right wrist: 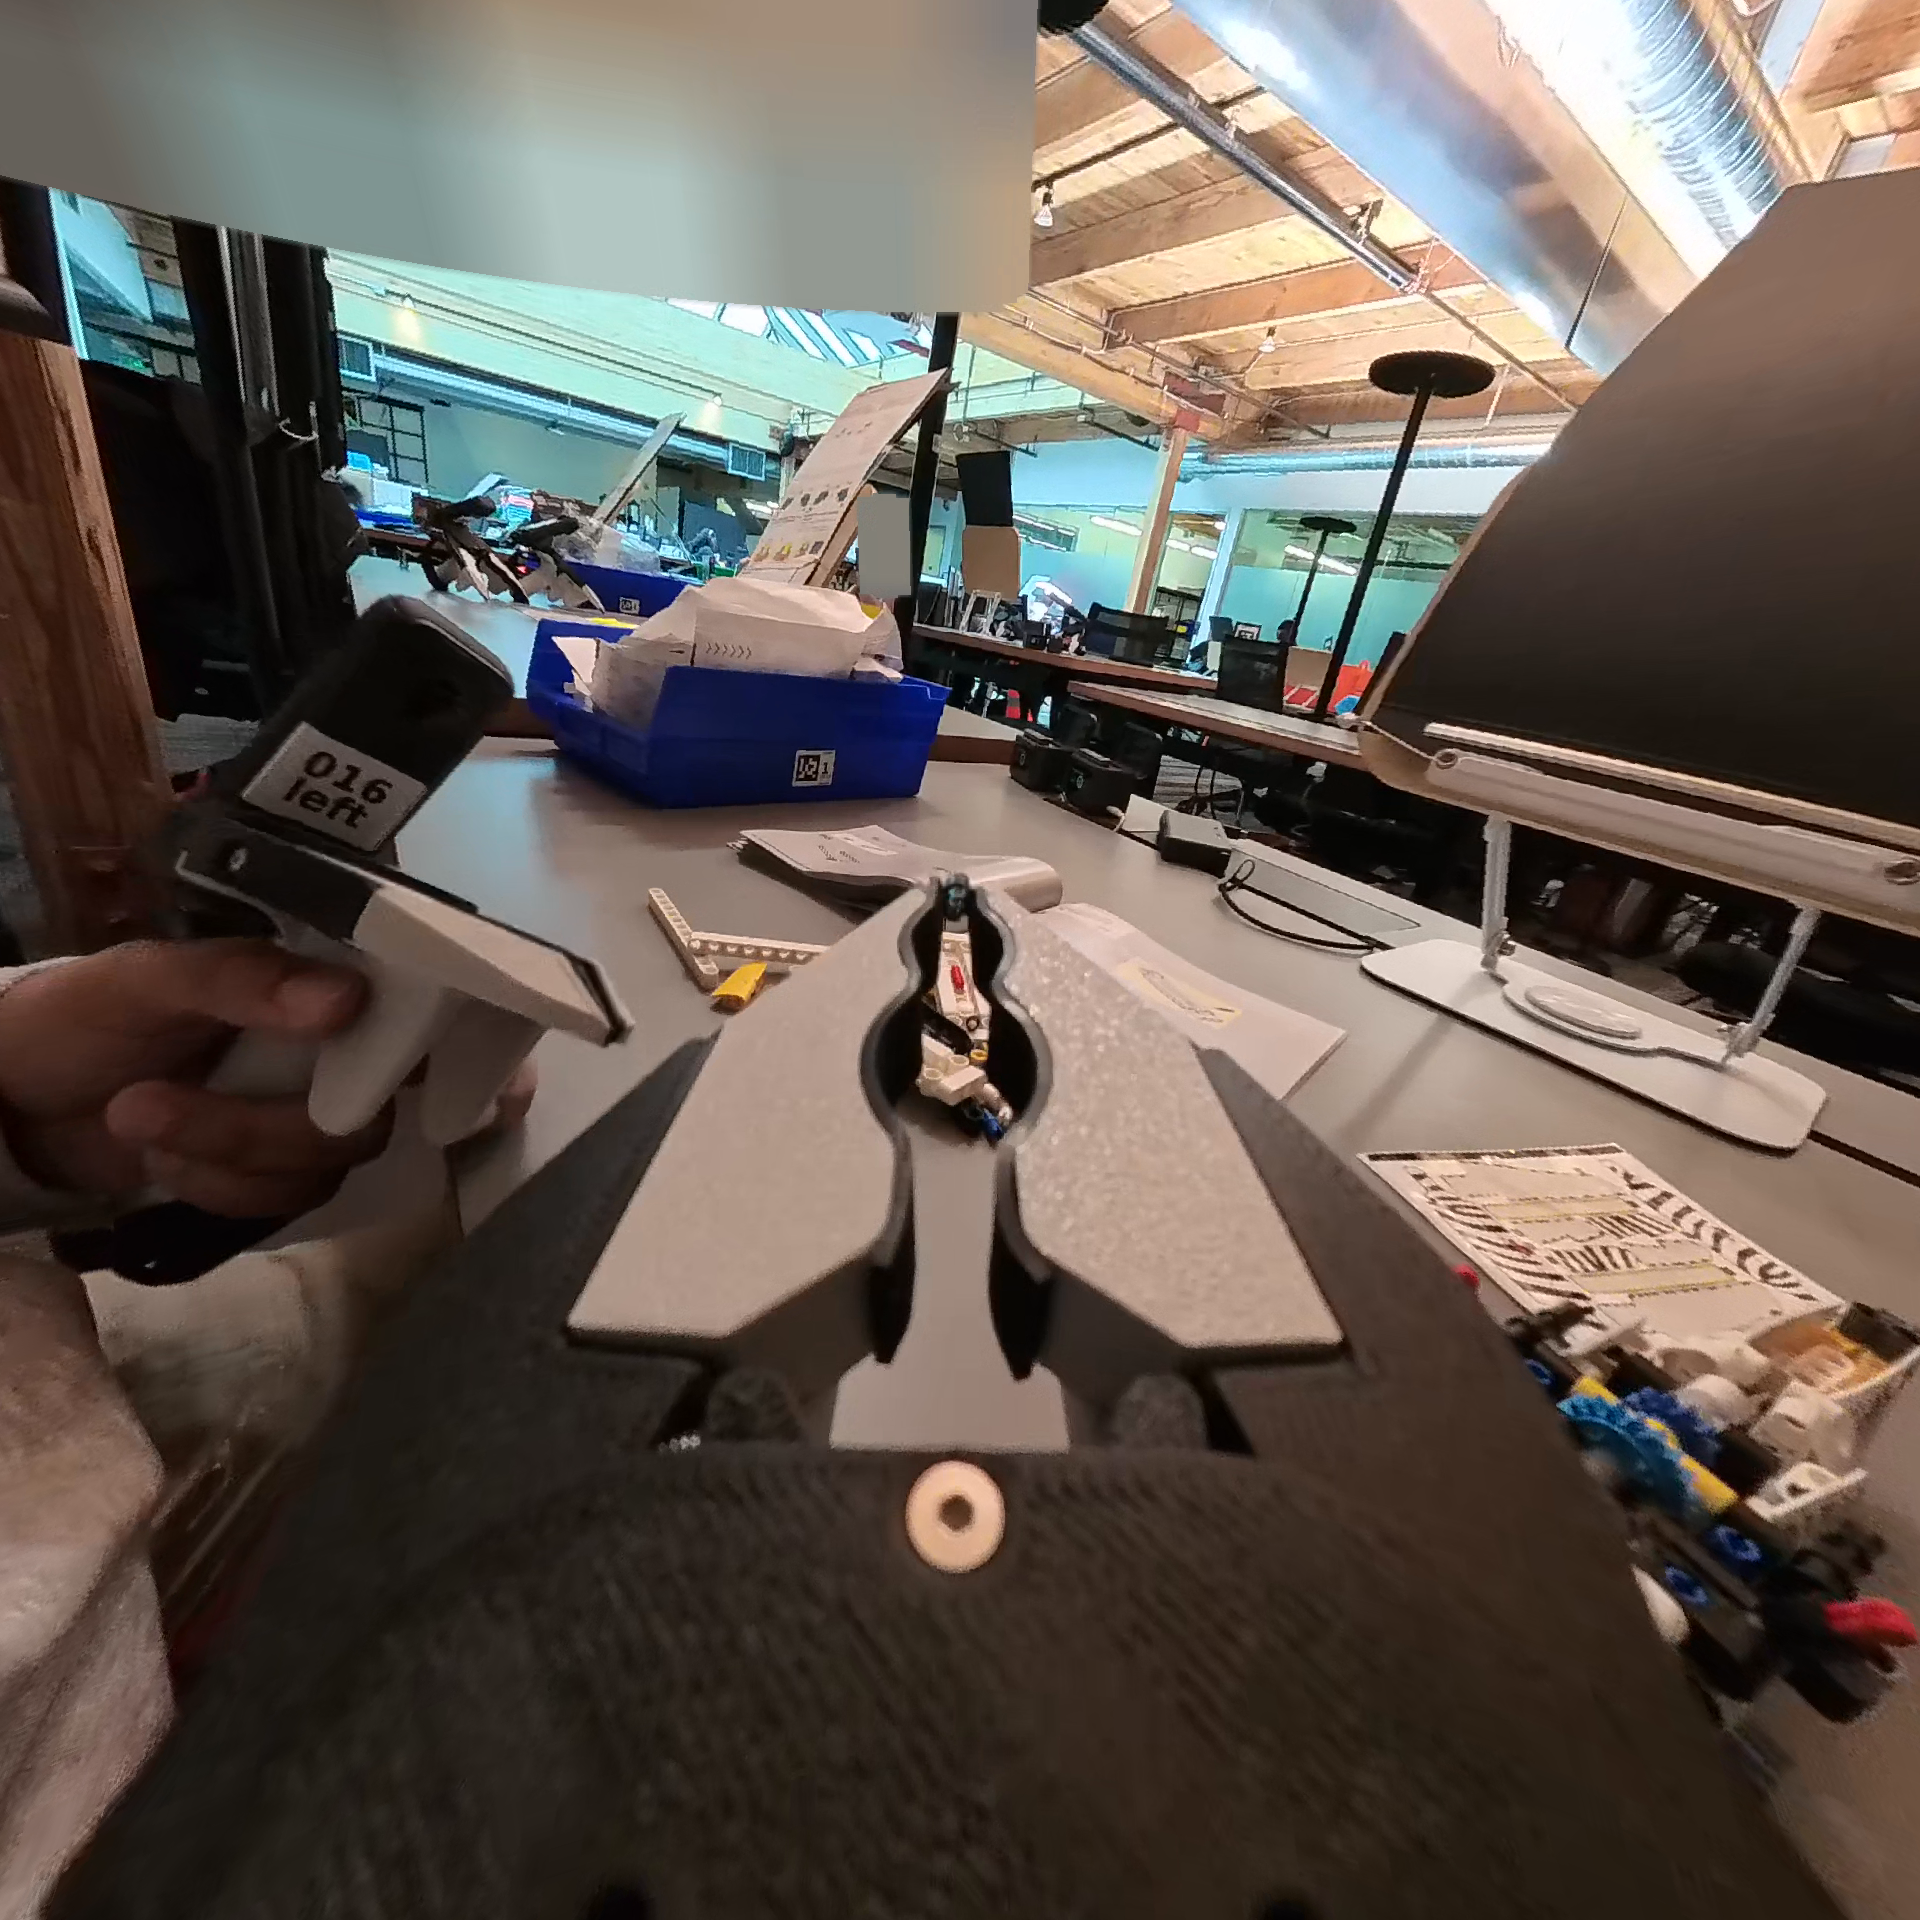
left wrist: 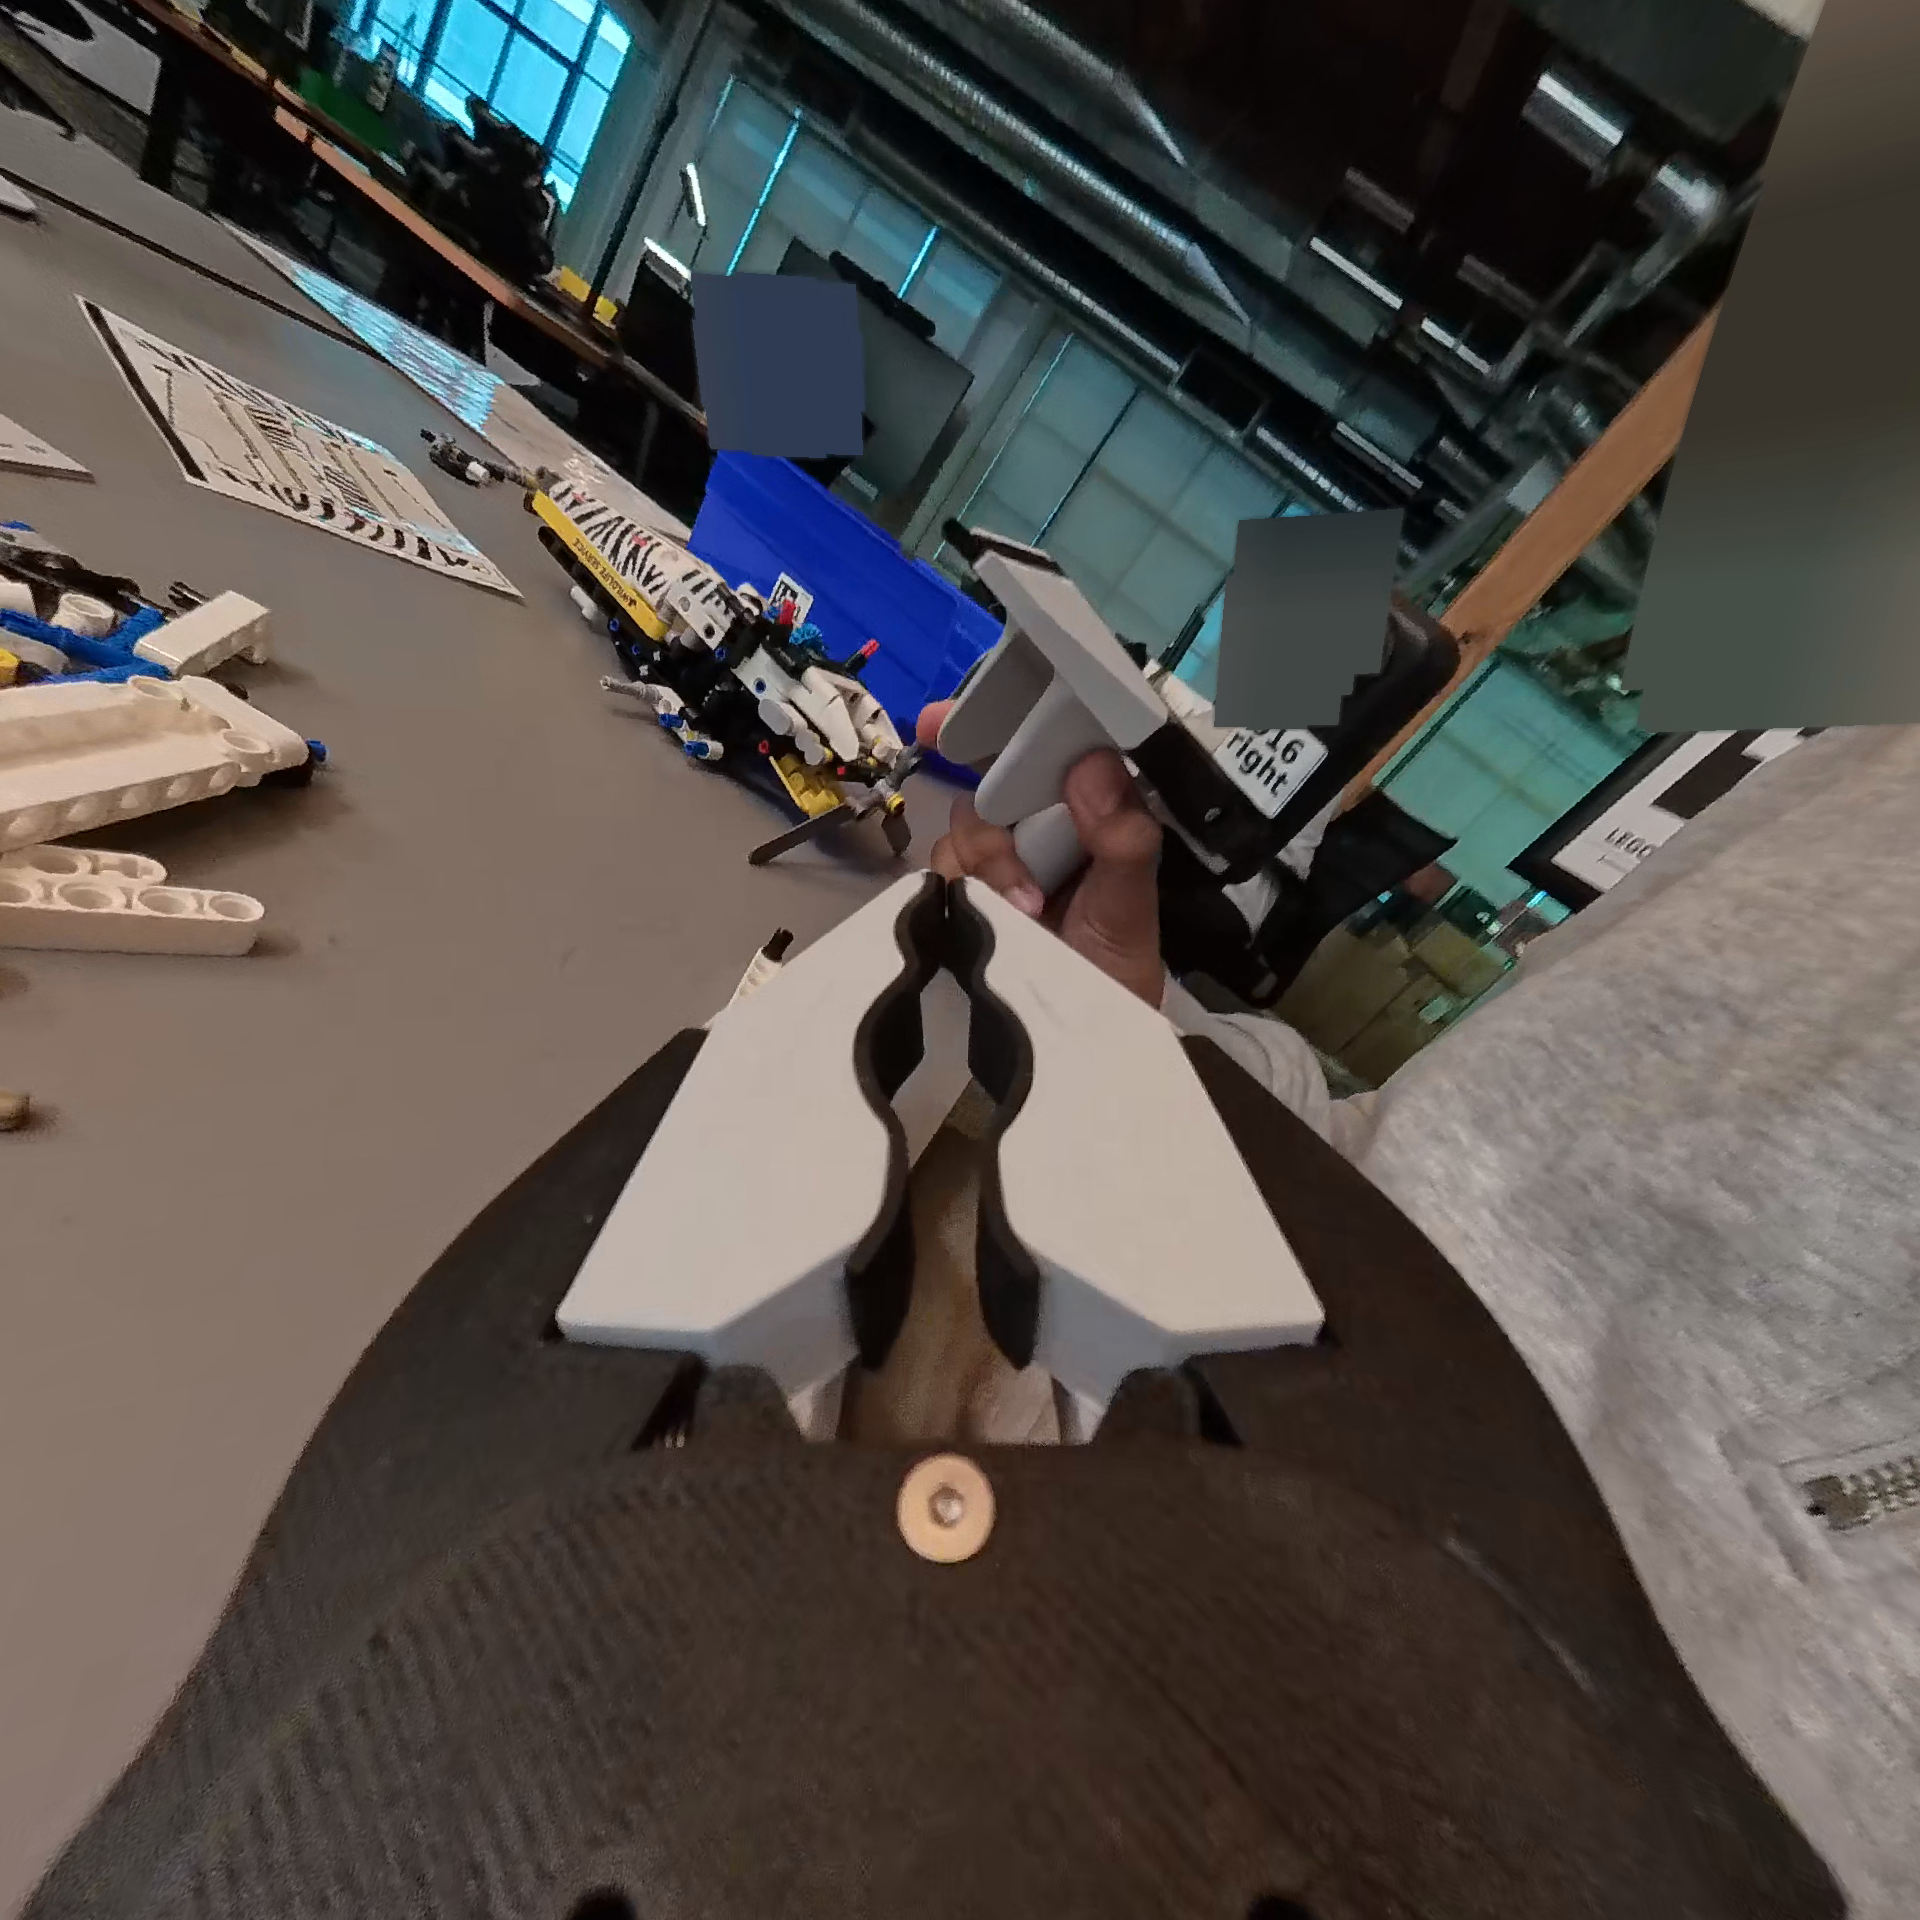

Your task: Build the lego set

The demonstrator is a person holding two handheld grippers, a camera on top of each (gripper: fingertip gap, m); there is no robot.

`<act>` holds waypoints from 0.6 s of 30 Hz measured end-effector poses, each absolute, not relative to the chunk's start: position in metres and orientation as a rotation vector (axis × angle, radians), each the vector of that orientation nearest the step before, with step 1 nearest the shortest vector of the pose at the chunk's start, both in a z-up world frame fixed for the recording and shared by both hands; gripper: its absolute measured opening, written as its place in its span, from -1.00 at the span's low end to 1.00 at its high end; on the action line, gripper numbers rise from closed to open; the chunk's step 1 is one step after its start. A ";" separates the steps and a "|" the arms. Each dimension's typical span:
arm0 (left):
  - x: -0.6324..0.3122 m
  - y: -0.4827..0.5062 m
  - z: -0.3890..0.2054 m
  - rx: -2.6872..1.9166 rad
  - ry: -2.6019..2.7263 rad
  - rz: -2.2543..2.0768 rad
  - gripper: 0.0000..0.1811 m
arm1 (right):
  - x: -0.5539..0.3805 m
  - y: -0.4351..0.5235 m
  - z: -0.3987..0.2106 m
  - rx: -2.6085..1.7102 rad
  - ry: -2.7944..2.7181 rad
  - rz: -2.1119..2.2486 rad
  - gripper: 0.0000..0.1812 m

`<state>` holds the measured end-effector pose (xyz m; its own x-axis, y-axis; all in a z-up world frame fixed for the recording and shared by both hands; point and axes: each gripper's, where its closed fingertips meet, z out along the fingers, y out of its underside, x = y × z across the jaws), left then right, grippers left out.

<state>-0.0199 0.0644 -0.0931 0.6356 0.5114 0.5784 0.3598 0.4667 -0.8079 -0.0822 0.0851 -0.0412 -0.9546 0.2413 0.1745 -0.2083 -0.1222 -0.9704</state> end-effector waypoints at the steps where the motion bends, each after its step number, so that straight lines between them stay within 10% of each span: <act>1: -0.020 0.063 -0.091 -1.108 -0.929 0.102 -1.00 | -0.082 0.084 -0.042 -0.028 -1.852 2.141 -0.99; 18: -0.021 0.062 -0.092 -1.105 -0.939 0.102 -1.00 | -0.081 0.081 -0.044 0.005 -1.833 2.070 -0.99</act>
